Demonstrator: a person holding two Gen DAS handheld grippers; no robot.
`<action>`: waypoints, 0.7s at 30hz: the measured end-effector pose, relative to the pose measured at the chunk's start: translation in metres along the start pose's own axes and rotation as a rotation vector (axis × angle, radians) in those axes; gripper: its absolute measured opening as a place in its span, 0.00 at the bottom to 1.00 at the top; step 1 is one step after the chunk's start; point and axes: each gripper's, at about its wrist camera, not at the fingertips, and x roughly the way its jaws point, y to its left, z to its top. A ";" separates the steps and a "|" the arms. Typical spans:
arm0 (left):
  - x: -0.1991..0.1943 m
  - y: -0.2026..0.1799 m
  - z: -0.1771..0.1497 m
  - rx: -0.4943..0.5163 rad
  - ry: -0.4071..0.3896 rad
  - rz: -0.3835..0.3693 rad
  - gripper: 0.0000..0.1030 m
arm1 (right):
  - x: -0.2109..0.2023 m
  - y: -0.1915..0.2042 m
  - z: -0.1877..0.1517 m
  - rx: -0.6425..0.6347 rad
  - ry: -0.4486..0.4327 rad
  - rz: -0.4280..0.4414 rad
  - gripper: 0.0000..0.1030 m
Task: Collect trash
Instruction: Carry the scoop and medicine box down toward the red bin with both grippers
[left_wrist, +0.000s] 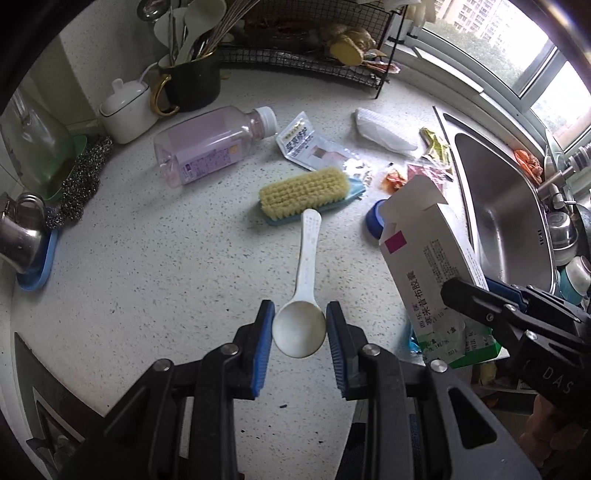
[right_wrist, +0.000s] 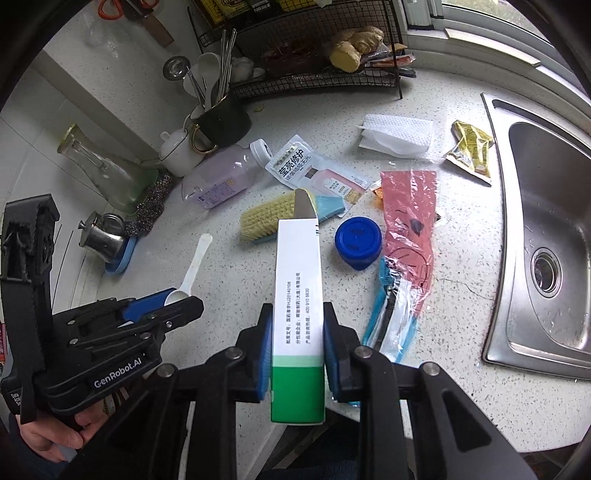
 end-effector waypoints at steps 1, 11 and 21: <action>-0.003 -0.007 -0.002 0.012 -0.003 -0.002 0.25 | -0.005 -0.002 -0.003 0.004 -0.008 0.000 0.21; -0.025 -0.084 -0.045 0.131 -0.024 0.005 0.25 | -0.064 -0.035 -0.052 0.048 -0.093 -0.009 0.21; -0.040 -0.168 -0.122 0.241 -0.016 -0.018 0.25 | -0.127 -0.075 -0.143 0.115 -0.163 -0.047 0.21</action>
